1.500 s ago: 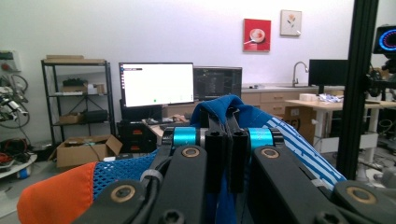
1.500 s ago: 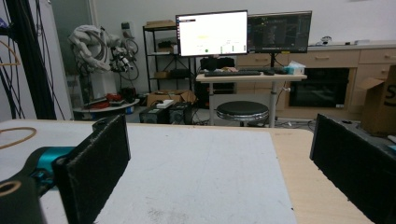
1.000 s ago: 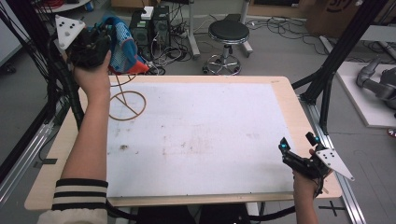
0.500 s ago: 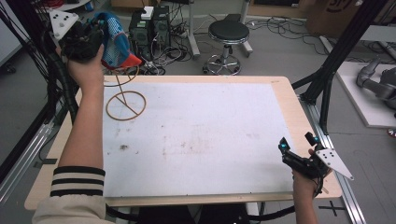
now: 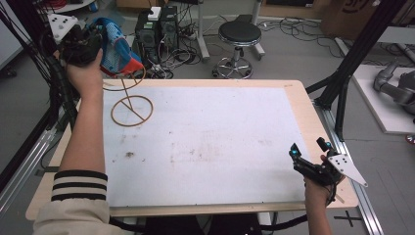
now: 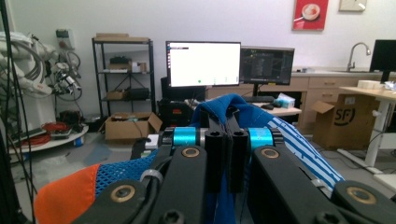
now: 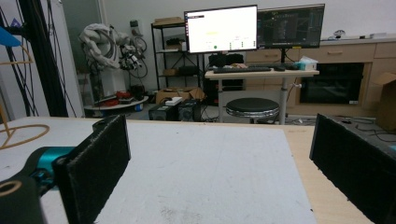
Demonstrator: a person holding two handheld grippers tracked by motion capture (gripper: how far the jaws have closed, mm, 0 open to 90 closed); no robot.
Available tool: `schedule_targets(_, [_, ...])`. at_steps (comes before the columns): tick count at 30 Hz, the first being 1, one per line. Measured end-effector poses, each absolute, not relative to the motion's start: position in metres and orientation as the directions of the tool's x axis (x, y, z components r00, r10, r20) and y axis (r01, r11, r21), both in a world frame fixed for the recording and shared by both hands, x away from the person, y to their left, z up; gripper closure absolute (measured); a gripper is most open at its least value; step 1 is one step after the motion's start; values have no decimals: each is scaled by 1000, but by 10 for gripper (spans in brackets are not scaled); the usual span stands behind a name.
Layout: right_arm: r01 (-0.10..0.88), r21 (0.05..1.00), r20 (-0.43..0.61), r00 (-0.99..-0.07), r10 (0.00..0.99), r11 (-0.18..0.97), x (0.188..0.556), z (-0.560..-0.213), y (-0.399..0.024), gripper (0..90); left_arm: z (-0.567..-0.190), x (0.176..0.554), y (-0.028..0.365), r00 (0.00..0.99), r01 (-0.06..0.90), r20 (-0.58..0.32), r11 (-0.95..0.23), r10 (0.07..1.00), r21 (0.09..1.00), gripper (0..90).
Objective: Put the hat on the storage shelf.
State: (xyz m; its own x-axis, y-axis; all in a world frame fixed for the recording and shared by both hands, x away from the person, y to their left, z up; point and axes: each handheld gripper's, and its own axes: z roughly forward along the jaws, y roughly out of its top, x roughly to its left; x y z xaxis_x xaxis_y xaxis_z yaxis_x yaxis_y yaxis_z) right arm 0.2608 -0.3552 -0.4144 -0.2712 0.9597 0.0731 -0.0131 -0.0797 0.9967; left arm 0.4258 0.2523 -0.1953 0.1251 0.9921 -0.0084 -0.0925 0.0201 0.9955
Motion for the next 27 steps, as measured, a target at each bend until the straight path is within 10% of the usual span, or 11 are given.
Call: schedule_targets(27, [-23,996,74,-270,960,-84,259,-413,-355,48,-236,440,275,72,46,-69,66,995,997,887])
